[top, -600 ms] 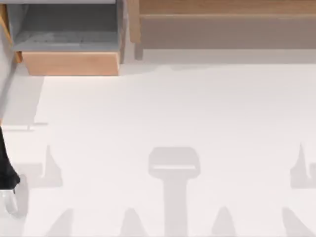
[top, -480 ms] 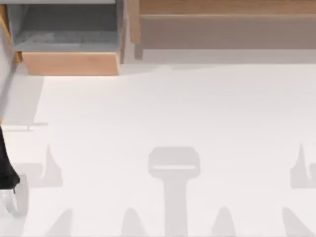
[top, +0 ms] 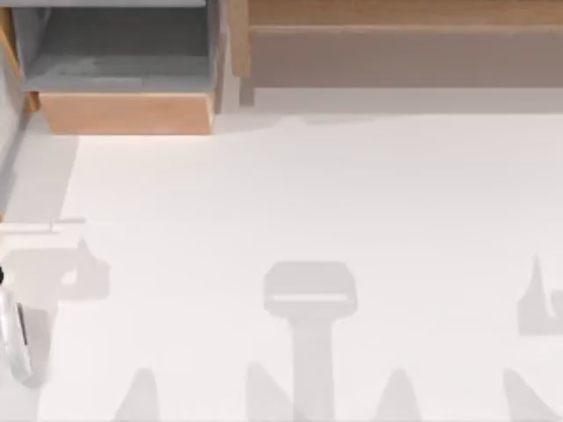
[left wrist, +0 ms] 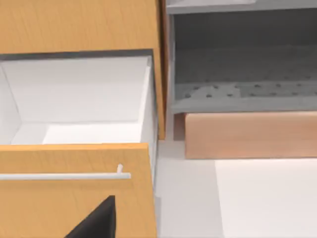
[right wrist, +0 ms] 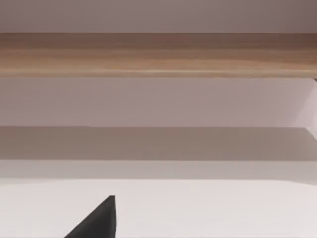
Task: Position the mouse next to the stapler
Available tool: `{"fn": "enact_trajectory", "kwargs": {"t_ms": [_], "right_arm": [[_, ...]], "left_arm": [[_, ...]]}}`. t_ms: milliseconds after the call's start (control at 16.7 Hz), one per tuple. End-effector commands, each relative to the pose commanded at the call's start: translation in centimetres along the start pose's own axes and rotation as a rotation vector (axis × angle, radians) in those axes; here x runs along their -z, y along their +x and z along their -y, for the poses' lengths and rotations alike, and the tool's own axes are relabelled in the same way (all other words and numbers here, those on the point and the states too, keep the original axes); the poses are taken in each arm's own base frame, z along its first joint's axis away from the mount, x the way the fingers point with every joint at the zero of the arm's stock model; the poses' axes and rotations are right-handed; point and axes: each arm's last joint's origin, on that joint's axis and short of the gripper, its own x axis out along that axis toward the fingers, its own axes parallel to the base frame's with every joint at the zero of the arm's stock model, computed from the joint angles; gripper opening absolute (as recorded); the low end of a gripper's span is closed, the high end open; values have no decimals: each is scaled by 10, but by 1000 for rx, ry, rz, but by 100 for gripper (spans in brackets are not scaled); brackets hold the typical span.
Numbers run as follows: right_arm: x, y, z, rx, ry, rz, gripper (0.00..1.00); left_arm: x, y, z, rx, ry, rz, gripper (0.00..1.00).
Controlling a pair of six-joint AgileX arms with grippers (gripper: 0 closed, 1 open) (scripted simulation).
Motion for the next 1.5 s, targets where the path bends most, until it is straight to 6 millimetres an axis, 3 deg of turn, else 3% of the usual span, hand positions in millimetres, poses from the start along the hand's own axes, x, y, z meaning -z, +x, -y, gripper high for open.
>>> {"fn": "enact_trajectory", "kwargs": {"t_ms": [180, 300, 480, 660, 900, 1140, 1320, 1500], "right_arm": [[0, 0, 0, 0, 0, 0, 100], [0, 0, 0, 0, 0, 0, 100], [0, 0, 0, 0, 0, 0, 100], [0, 0, 0, 0, 0, 0, 100], [0, 0, 0, 0, 0, 0, 100], [0, 0, 0, 0, 0, 0, 100], [0, 0, 0, 0, 0, 0, 100], [0, 0, 0, 0, 0, 0, 100]], "left_arm": [[-54, 22, -10, -17, 29, -157, 100], [-88, 49, -19, -21, 46, -272, 100], [-125, 107, -36, -21, 66, -448, 100], [-138, 171, -60, -21, 73, -625, 100], [-123, 250, -97, -8, 64, -846, 100], [-79, 315, -133, 26, 40, -1048, 100], [-39, 349, -152, 59, 23, -1163, 100], [-12, 370, -155, 97, 27, -1225, 100]]}}
